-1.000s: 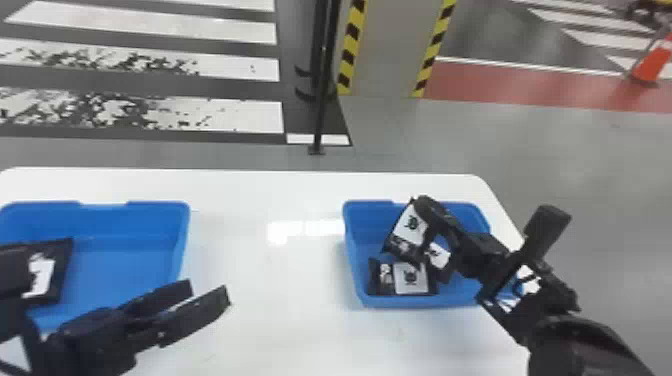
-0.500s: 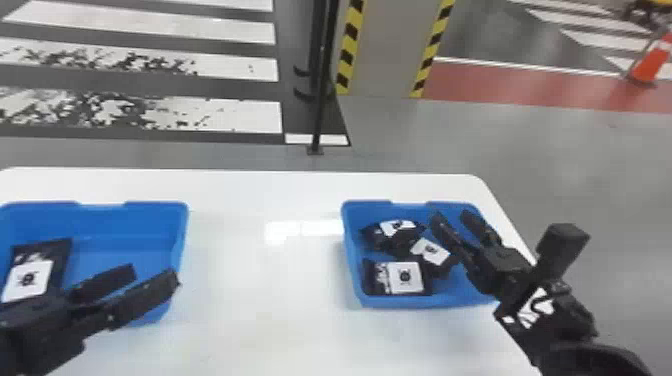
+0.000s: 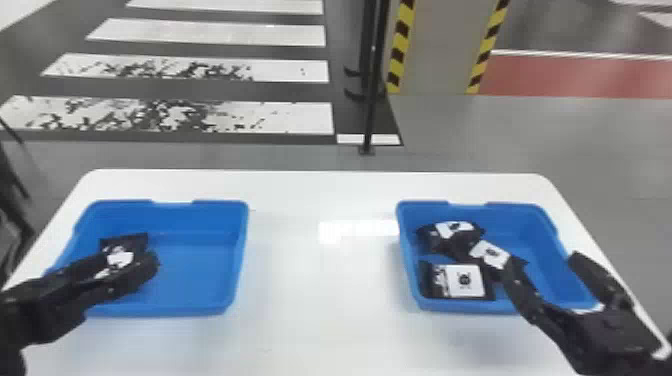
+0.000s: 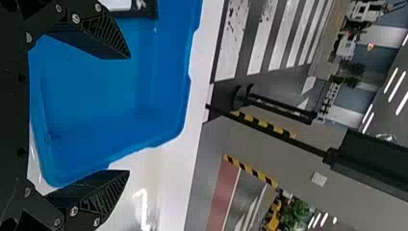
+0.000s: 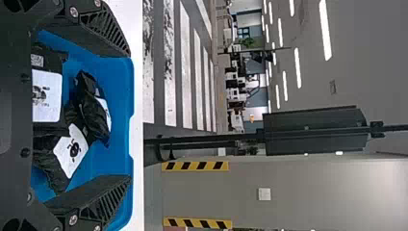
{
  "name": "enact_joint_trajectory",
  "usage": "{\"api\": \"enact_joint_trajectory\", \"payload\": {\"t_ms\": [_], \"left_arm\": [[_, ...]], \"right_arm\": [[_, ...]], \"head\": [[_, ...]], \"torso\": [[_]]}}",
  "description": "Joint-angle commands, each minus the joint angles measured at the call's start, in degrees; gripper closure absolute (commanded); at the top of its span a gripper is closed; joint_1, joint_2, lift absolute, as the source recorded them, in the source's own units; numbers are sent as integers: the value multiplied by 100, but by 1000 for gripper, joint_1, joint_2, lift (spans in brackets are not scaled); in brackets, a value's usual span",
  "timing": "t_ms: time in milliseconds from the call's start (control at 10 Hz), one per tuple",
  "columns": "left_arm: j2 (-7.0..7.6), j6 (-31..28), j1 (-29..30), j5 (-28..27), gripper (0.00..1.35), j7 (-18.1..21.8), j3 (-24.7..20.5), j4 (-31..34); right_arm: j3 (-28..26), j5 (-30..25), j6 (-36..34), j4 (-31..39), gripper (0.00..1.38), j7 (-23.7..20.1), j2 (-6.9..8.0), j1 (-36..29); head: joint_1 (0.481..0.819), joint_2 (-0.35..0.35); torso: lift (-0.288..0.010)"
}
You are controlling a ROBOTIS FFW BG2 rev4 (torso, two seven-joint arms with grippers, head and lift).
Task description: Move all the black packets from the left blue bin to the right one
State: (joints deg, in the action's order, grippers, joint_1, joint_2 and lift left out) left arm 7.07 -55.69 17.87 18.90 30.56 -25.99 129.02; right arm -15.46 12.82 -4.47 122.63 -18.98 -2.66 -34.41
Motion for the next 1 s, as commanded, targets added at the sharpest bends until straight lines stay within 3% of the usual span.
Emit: {"api": "enact_joint_trajectory", "payload": {"t_ms": [0,400,700,900], "left_arm": [[-48,-56,-142,-427,202,-76,-292,-28],[40,-379,-901,-1113,202,-305,-418,-773],[242,-660,-1661,-1181,206,-331,74,-1912],[189,-815,-1843,-1467,206,-410,97,-2123]], "right_arm": [[27,44,138,526,128,0,117,-524],[301,398,152,793,130,0,178,-1059],[369,501,54,737,130,-9,152,-1059],[415,649,-2,667,133,-18,135,-1045]], "head": [[695,-18],[695,181],[695,200],[695,187]], "torso": [[-140],[-140],[-140],[-140]]}}
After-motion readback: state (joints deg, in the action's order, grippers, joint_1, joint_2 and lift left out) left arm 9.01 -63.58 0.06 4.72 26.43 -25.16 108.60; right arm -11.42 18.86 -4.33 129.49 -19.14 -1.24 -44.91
